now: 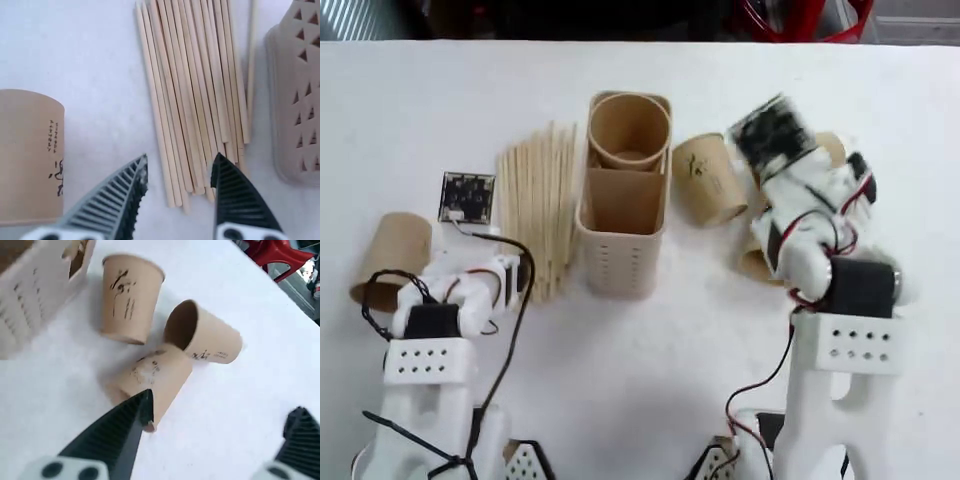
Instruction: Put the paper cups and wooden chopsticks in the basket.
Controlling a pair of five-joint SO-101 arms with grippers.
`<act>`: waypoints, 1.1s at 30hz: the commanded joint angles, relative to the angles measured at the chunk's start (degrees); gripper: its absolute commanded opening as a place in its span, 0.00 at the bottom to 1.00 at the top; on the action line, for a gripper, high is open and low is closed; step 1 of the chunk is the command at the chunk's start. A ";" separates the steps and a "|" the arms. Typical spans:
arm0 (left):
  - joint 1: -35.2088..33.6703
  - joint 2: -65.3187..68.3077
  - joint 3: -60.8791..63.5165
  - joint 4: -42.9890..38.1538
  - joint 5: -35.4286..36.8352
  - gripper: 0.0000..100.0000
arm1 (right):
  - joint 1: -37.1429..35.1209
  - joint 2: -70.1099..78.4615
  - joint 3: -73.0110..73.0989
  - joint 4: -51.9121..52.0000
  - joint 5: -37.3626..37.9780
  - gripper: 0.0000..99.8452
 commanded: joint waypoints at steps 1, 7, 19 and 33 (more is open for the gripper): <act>0.66 -0.66 -0.35 -1.41 0.18 0.21 | 0.84 -8.84 17.14 -8.31 5.27 0.40; 0.75 -0.66 -0.35 -1.41 0.09 0.21 | 1.19 -17.71 38.51 -19.47 11.69 0.37; 0.75 -0.84 2.20 -6.59 0.09 0.21 | 10.86 -18.59 51.52 -39.43 18.37 0.43; 0.75 -0.66 2.37 -6.68 0.09 0.21 | 10.59 -18.59 69.19 -70.64 14.42 0.34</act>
